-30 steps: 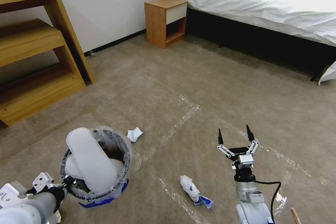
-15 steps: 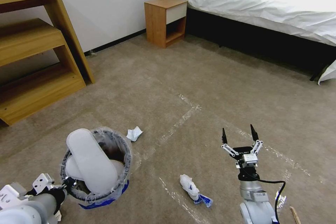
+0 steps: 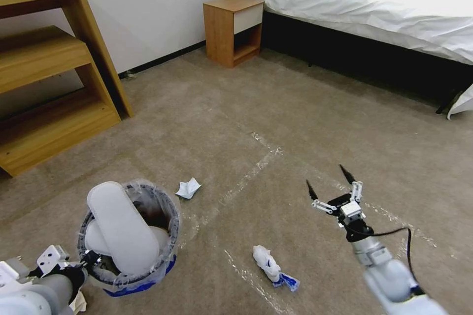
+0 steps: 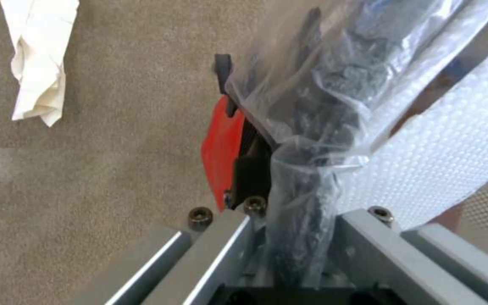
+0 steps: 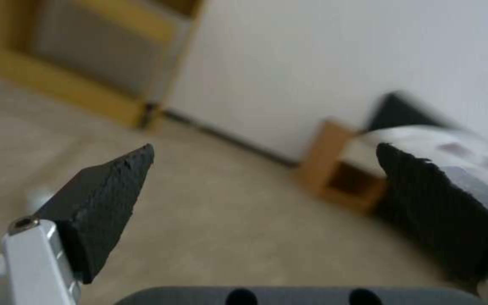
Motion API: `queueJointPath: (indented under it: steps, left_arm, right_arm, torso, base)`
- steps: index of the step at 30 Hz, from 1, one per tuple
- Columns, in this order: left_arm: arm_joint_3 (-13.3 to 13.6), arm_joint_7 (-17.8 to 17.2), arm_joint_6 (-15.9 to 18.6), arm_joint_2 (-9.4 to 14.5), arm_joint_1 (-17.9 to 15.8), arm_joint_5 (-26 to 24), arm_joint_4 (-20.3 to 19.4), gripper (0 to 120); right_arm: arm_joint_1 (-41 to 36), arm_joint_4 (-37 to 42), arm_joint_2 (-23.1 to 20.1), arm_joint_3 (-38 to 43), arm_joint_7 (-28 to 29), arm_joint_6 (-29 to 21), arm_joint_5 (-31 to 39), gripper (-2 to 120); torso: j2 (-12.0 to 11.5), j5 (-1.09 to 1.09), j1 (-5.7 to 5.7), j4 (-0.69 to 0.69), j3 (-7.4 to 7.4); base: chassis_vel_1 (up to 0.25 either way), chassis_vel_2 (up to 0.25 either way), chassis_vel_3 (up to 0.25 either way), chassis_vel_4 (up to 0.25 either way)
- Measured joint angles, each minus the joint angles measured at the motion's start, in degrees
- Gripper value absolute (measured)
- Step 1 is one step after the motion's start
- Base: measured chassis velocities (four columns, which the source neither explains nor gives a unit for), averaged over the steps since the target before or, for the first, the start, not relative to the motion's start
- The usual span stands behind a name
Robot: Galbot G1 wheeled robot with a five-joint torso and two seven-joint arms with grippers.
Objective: Pick up the trash bin and place the garbage on the floor into it.
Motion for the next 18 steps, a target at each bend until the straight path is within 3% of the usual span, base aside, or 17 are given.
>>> queueJointPath:
  steps: [2,6,9,18]
  left_arm:
    - [-0.09,-0.01,-0.04,-0.02,-0.17,0.0,0.23,0]
    - [-0.02,-0.03,-0.05,0.43,-0.68,-0.05,0.73,0]
    - [0.69,-0.03,-0.13,1.74,-1.81,-0.33,1.95,0]
    - [1.27,-0.03,-0.13,3.22,-3.19,-0.85,3.7,0]
  right_arm:
    - [2.76,-1.11,-4.38,-3.53,-5.67,-0.73,2.93,100]
    - [4.62,-1.84,-7.46,-5.41,-11.37,-1.48,4.5,100]
    - [5.28,-3.44,-10.57,-5.98,-19.98,-2.13,6.67,100]
    - [5.95,-6.78,-11.56,-8.77,-30.21,-3.09,7.35,100]
  torso:
    - [0.0,0.0,0.0,0.0,0.0]
    - [0.0,0.01,0.0,0.02,0.0]
    - [0.0,-0.04,0.0,-0.03,0.0]
    - [0.0,0.0,0.0,-0.01,-0.01]
  base:
    - [0.0,0.0,0.0,0.0]
    - [0.0,0.0,0.0,0.0]
    - [0.0,0.0,0.0,0.0]
    - [0.0,0.0,0.0,0.0]
